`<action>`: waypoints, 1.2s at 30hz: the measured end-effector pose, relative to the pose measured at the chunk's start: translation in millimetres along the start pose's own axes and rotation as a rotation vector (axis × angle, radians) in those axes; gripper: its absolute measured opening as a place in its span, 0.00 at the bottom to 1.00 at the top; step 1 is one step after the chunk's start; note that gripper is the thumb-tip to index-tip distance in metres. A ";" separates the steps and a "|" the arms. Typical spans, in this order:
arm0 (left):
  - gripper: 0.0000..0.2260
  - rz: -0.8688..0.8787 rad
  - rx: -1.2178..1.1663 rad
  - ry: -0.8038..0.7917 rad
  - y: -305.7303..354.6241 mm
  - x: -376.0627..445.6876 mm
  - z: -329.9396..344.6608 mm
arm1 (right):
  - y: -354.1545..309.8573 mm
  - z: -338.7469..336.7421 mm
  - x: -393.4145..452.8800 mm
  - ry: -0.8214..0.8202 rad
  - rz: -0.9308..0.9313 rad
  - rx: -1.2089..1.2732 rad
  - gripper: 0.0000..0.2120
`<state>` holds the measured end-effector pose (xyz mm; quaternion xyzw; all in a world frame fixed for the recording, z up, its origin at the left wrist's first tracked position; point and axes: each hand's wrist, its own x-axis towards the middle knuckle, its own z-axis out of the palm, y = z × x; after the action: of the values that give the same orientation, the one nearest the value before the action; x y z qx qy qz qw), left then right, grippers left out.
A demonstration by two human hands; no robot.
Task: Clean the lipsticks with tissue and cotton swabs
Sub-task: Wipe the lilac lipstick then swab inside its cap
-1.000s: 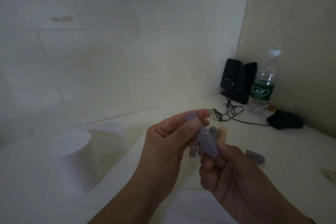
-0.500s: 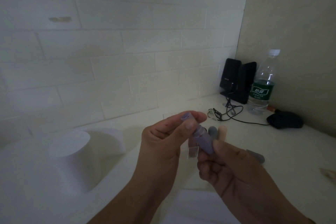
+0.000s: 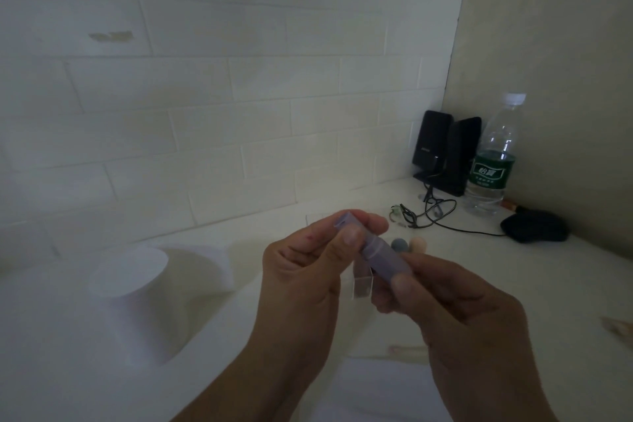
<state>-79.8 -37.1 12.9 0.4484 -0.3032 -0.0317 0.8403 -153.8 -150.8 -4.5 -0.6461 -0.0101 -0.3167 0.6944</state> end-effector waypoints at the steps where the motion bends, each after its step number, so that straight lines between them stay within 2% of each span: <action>1: 0.16 0.001 0.000 -0.003 -0.5 0.3 -0.5 | -2.9 1.5 -2.1 0.035 -0.037 -0.050 0.14; 4: 0.14 0.013 -0.011 -0.028 0.2 0.1 -0.5 | -5.3 4.5 -4.7 0.107 -0.103 -0.109 0.12; 6: 0.08 0.015 -0.022 -0.056 1.1 0.1 -0.9 | -3.3 6.8 -2.9 0.013 -0.035 0.064 0.18; 8: 0.07 0.013 0.018 -0.049 0.6 1.0 -2.3 | -0.1 7.9 1.1 -0.112 0.133 0.294 0.28; 11: 0.08 0.018 0.094 -0.028 -2.4 1.6 -3.1 | 6.3 4.6 6.3 -0.236 0.269 0.315 0.28; 16: 0.09 0.023 0.116 -0.026 -7.2 -3.3 0.3 | 10.6 -1.7 7.2 -0.189 0.186 0.264 0.22; 19: 0.08 0.006 0.024 -0.067 -7.4 -5.6 4.6 | 10.3 0.2 4.6 -0.159 0.116 0.153 0.24; 20: 0.08 0.004 0.008 -0.070 -6.8 -6.1 6.1 | 10.0 0.4 3.5 -0.139 0.093 0.114 0.22; 23: 0.08 0.025 0.015 -0.080 -4.5 -7.3 8.1 | 7.7 0.9 1.2 -0.073 0.033 0.032 0.09; 30: 0.07 0.058 -0.024 -0.141 -3.2 -7.9 10.5 | 5.7 4.0 -4.0 0.058 -0.107 -0.064 0.12; 32: 0.08 0.061 -0.006 -0.136 -1.7 -7.8 10.1 | 8.4 4.3 -2.4 0.004 -0.073 -0.009 0.11; 34: 0.06 0.071 0.031 -0.116 -3.0 -7.3 7.5 | 12.5 1.9 0.1 -0.109 -0.027 0.044 0.22; 36: 0.04 0.089 0.072 -0.117 -6.1 -6.7 5.1 | 10.4 2.1 2.6 -0.181 0.039 0.113 0.27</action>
<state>-86.7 -42.3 7.0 0.4617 -0.3727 -0.0094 0.8049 -146.1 -150.3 -12.4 -0.6319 -0.0779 -0.2426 0.7320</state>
